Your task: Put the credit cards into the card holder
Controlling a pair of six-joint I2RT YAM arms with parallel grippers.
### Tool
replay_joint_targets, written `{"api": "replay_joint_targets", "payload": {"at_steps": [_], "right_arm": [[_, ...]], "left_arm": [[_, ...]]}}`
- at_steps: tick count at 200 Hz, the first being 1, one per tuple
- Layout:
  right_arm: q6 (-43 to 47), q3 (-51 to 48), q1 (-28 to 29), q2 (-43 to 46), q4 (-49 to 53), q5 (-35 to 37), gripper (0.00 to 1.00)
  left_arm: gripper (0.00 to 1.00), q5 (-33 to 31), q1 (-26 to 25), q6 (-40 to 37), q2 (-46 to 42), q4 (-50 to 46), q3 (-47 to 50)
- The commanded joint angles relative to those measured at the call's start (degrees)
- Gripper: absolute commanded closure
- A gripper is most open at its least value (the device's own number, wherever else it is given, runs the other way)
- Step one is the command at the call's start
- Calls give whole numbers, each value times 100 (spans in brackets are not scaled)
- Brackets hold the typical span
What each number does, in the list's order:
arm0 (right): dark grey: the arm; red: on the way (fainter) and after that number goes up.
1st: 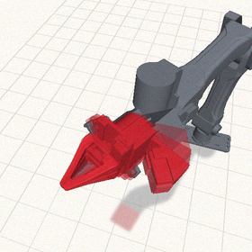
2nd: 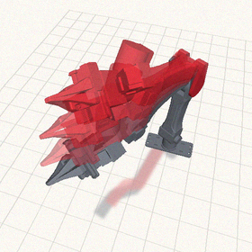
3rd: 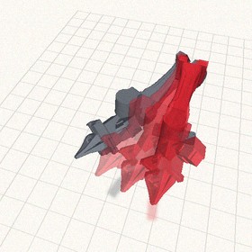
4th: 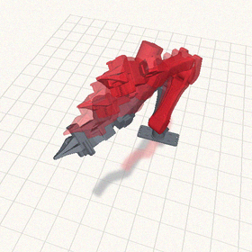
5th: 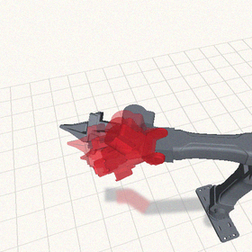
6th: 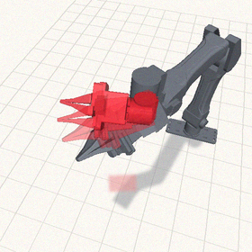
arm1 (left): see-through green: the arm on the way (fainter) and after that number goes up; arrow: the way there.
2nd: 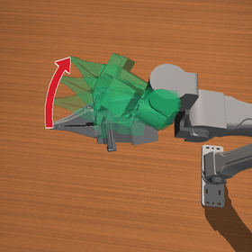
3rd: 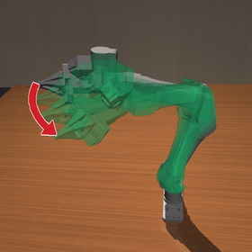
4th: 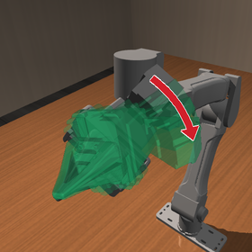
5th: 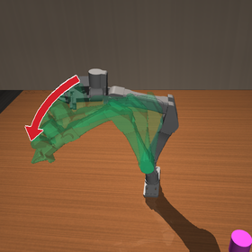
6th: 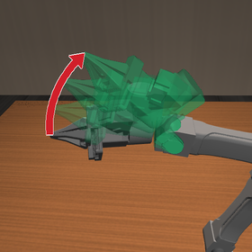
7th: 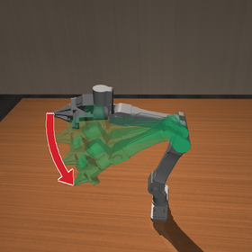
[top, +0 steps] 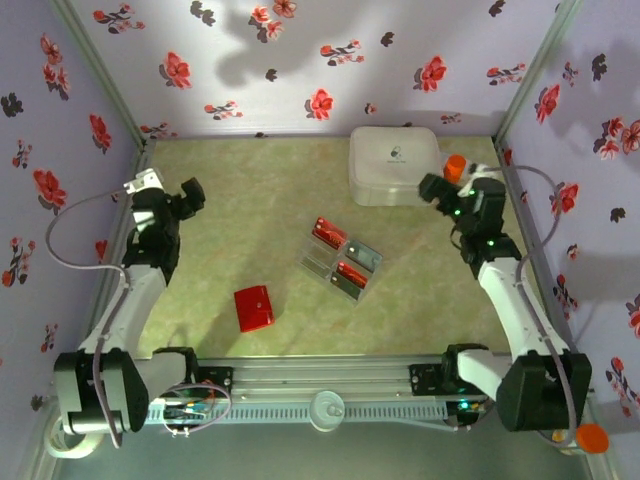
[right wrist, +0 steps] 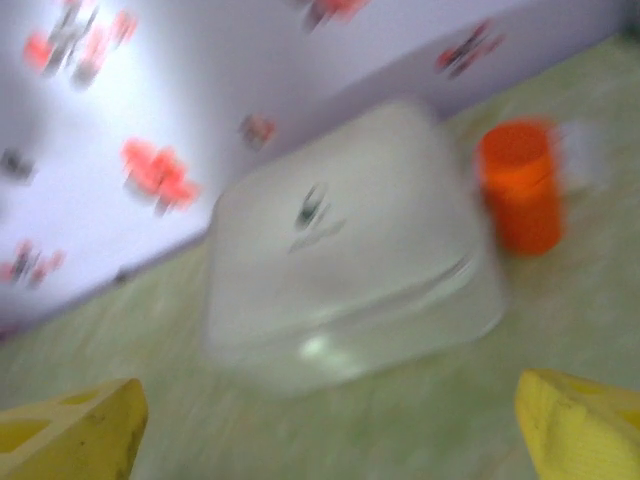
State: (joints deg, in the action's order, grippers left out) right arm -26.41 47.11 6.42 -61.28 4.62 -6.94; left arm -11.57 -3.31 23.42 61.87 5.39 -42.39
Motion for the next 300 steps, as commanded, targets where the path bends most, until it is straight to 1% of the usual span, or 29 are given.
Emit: {"api": "replay_joint_targets", "payload": {"at_steps": [1,31,58,77,89,113,144,178,245,300], "right_arm": [[97,2,922,331,1355,-319,8],[-249,-483,2482,721,1623,182,14],[-848,-928,3954,698,1361,797,16],[-1213,-1115,4970,303,997,1334,18],[-1358,-1143,5420,-24,753,1569,18],[-1494,-938,6014,-1040,313,1814,18],[-1301,-351,6272,-2152,210,1974,20],[-1105,83,6275,-2803,160,2107,20],[-962,640,6265,-3533,276,2392,20],[-945,668,5996,-3819,188,2397,20]], "left_arm": [[0,-36,-376,688,-204,-1196,-111],[0,-40,-794,791,-459,-1617,-39],[0,-38,-882,889,-699,-1755,177],[0,-38,-891,935,-794,-1821,264],[0,-32,-895,952,-827,-1859,292],[0,-38,-898,1013,-819,-1883,310],[0,-38,-899,1055,-816,-1957,250],[0,-47,-896,984,-878,-2080,177],[0,-47,-896,1015,-962,-2109,200],[0,-47,-900,1015,-975,-2129,180]]}}
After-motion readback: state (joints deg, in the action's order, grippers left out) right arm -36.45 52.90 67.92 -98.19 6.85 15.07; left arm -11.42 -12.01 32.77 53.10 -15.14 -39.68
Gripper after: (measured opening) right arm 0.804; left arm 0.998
